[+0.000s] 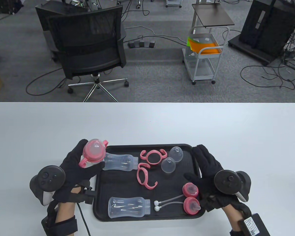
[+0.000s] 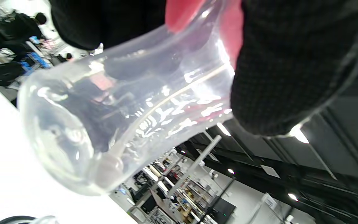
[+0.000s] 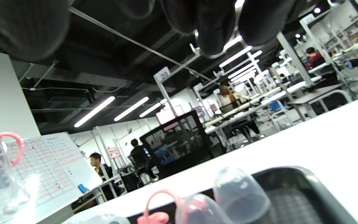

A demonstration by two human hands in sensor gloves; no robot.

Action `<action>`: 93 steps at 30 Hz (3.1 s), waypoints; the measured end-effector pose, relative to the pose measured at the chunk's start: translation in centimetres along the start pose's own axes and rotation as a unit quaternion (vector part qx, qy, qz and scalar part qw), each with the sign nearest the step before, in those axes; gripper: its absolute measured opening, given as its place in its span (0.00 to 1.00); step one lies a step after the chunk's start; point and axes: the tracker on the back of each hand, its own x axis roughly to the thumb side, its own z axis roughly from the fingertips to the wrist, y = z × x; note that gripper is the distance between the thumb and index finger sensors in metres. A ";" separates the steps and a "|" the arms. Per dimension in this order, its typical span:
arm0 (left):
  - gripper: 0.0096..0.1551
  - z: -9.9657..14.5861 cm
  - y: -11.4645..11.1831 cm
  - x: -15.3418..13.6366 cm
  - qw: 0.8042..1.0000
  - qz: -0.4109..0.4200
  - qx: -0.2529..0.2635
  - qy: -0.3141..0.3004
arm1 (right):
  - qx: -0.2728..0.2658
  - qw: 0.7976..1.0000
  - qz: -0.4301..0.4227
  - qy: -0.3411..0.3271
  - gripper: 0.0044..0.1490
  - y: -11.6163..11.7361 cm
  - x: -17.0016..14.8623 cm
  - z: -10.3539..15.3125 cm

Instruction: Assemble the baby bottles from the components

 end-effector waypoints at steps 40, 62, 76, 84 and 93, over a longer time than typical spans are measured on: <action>0.64 -3.9 -6.5 -12.1 0.958 0.056 -0.027 0.280 | 0.028 1.000 -0.011 0.001 0.59 0.3 -1.1 0.6; 0.78 -0.1 -2.0 -8.7 0.977 0.016 0.073 0.201 | 0.022 1.000 -0.005 0.000 0.59 0.1 -1.0 0.7; 0.66 3.2 -4.4 9.3 0.950 -0.258 -0.122 -0.129 | -0.010 0.999 -0.030 0.031 0.59 -1.2 -1.9 0.7; 0.68 4.8 -12.0 8.8 0.832 -0.274 -0.472 -0.098 | -0.007 0.999 -0.032 0.032 0.59 -1.3 -2.0 0.8; 0.73 5.7 -15.2 7.0 0.768 -0.385 -0.509 -0.053 | -0.001 0.999 -0.033 0.035 0.59 -1.2 -2.1 0.8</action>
